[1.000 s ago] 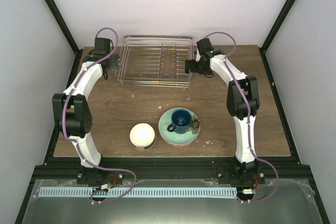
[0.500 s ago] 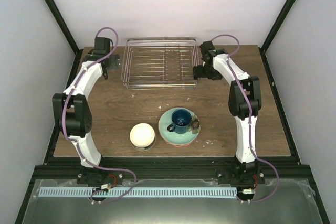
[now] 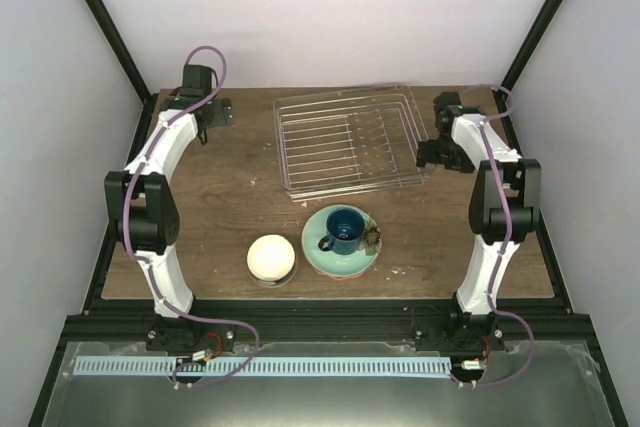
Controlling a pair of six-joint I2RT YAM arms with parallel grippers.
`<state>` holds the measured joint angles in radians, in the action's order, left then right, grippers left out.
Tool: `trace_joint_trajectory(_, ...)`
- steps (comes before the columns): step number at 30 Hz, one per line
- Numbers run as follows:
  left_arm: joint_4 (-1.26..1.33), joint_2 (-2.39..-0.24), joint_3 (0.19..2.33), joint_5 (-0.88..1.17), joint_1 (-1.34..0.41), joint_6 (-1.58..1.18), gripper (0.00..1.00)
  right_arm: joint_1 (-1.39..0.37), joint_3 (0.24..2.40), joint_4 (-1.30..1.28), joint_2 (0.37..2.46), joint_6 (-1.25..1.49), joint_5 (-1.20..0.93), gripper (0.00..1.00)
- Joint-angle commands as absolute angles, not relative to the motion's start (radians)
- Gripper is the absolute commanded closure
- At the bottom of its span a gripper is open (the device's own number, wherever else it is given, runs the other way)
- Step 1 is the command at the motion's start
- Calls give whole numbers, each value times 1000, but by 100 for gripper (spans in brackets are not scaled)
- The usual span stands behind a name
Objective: Load the mixed dishes into the dish rack
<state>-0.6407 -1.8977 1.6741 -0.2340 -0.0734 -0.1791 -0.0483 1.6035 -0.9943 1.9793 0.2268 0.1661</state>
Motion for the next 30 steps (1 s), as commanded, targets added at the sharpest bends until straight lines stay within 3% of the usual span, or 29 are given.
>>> trace_joint_trajectory(1, -667, -1932, 1727, -207, -71, -171, 0, 8, 1550, -1029, 1897, 246, 223, 0)
trace_joint_trajectory(18, -708, -2038, 1838, -151, -79, -162, 0, 41, 1326, -1142, 1758, 318, 273, 0)
trace_joint_trajectory(30, -703, -2058, 1834, -155, -118, -168, 0, 46, 1380, -1148, 1737, 293, 262, 0)
